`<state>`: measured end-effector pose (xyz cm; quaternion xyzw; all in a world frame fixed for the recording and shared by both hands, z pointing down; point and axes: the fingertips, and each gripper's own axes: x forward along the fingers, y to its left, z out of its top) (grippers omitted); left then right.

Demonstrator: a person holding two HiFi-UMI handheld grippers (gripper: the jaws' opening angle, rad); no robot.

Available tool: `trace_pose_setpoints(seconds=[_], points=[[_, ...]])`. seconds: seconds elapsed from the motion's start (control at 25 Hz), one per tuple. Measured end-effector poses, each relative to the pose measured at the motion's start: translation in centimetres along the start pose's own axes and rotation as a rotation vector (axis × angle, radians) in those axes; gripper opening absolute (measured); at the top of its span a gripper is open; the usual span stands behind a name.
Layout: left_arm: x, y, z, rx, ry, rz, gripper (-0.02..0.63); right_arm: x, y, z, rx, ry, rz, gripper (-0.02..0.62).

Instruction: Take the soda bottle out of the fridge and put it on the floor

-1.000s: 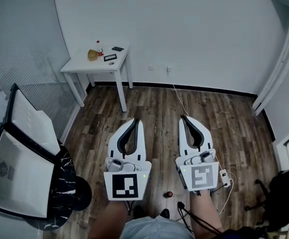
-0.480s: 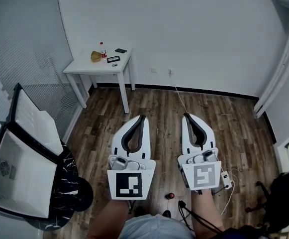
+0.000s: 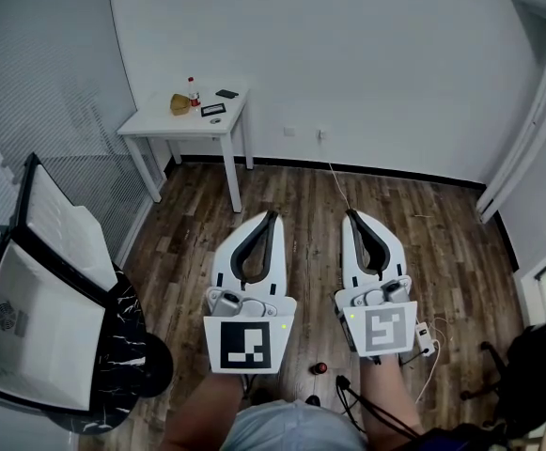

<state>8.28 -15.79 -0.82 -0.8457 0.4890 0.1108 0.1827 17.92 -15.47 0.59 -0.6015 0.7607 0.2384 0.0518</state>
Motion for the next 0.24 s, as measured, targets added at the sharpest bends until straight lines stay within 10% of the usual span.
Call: trace_pose_setpoints(seconds=[0.24], points=[[0.00,-0.07,-0.08,0.027,-0.002,-0.009,0.017,0.11,-0.31,0.08,-0.013,-0.029,-0.023,0.012]])
